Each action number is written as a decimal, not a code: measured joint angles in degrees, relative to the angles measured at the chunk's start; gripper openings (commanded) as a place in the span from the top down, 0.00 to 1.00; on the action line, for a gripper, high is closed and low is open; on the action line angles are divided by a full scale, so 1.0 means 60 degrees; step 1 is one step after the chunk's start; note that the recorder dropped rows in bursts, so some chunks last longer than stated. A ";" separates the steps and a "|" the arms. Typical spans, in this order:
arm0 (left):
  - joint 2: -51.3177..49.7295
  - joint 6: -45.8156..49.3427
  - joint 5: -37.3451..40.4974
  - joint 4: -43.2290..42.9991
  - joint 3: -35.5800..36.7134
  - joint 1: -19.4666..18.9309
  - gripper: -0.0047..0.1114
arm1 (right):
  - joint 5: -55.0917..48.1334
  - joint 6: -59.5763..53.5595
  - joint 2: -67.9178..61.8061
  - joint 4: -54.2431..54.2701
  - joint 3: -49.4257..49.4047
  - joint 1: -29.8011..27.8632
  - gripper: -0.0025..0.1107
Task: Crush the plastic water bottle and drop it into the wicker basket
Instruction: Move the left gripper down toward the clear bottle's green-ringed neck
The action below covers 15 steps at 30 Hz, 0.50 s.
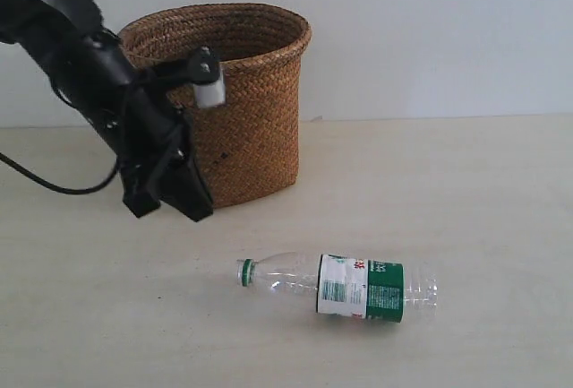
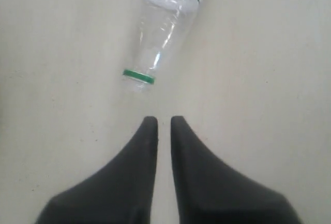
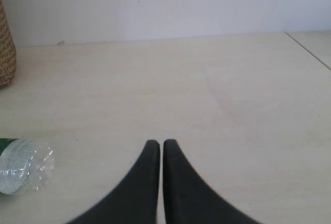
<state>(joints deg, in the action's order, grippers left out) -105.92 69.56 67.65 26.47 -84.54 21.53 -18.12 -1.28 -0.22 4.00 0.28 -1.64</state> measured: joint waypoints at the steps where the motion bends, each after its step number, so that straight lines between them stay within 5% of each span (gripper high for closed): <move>1: -0.0107 -0.0238 -0.0055 -0.0394 0.0000 0.0244 0.68 | 0.0000 0.0000 0.0000 0.0000 0.0000 0.0000 0.98; 6: -0.0395 -0.0956 -0.0539 -0.1323 0.0000 0.0986 0.41 | 0.0000 0.0000 0.0000 0.0000 0.0000 0.0000 0.98; 15: -0.0574 -0.1760 -0.2045 -0.1453 0.0000 0.1572 0.46 | 0.0000 0.0000 0.0000 0.0000 0.0000 0.0000 0.98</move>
<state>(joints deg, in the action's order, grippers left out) -109.36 58.99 55.38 17.75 -84.54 30.96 -18.12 -1.28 -0.22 4.00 0.28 -1.64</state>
